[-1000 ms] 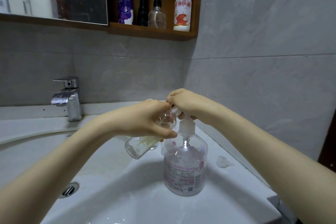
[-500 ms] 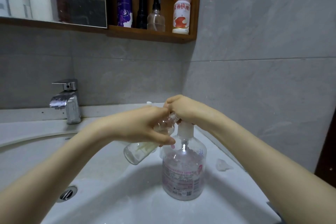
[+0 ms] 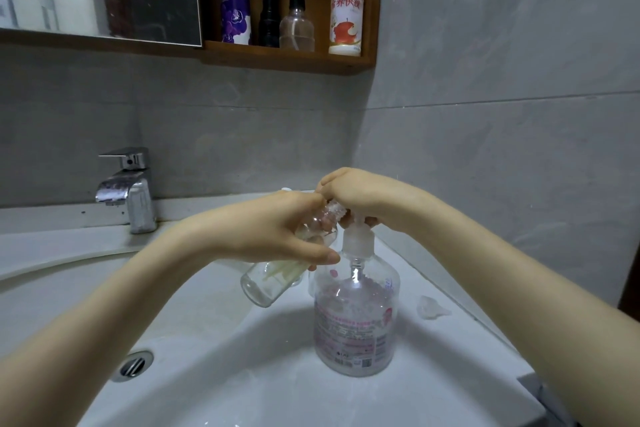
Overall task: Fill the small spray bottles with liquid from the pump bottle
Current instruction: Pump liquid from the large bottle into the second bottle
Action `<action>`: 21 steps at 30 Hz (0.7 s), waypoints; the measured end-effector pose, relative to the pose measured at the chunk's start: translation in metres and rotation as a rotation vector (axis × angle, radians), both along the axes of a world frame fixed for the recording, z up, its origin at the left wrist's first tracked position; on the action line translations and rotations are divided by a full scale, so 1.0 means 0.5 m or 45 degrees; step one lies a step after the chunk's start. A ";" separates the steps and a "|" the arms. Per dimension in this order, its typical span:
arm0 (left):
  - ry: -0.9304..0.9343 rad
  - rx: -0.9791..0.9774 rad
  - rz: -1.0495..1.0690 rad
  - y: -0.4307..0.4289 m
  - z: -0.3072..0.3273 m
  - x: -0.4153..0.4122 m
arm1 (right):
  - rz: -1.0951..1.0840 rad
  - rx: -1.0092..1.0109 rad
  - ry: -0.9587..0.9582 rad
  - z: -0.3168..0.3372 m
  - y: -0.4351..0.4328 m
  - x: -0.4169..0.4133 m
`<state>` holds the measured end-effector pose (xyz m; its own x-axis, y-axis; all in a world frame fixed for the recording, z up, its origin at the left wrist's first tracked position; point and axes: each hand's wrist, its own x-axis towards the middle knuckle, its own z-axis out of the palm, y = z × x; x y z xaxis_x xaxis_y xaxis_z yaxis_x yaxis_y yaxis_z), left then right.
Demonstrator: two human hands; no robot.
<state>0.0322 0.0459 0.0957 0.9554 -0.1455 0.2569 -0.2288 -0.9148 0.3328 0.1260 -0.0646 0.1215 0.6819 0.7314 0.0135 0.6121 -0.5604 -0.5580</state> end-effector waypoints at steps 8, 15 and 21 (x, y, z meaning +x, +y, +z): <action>0.000 -0.034 0.018 -0.002 -0.006 0.010 | 0.042 -0.023 -0.014 -0.004 -0.010 -0.010; 0.018 0.049 -0.035 -0.001 -0.013 0.012 | 0.078 -0.125 -0.101 -0.013 -0.006 -0.012; 0.008 0.028 -0.028 0.001 -0.007 0.010 | 0.064 -0.075 -0.075 -0.003 -0.006 -0.008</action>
